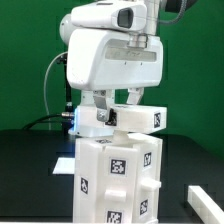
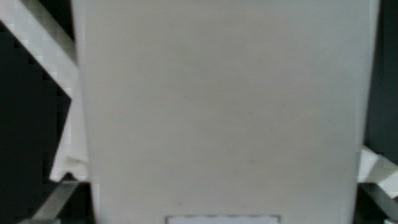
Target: Assemble cabinet
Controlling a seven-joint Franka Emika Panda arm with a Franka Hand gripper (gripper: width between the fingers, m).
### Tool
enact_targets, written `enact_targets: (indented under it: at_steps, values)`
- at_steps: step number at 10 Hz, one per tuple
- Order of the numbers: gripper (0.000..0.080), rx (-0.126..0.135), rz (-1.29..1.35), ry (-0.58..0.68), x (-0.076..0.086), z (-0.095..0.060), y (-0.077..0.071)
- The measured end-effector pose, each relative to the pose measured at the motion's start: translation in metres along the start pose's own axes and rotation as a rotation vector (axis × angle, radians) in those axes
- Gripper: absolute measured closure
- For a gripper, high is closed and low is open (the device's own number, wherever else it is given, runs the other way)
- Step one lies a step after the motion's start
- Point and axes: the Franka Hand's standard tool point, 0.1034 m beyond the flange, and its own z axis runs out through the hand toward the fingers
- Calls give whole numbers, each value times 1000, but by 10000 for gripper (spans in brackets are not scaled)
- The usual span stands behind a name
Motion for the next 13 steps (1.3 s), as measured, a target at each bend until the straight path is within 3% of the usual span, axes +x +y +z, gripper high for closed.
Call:
enact_targets:
  at_steps: [13]
  values:
    - [245,2,37,-4,1,5,2]
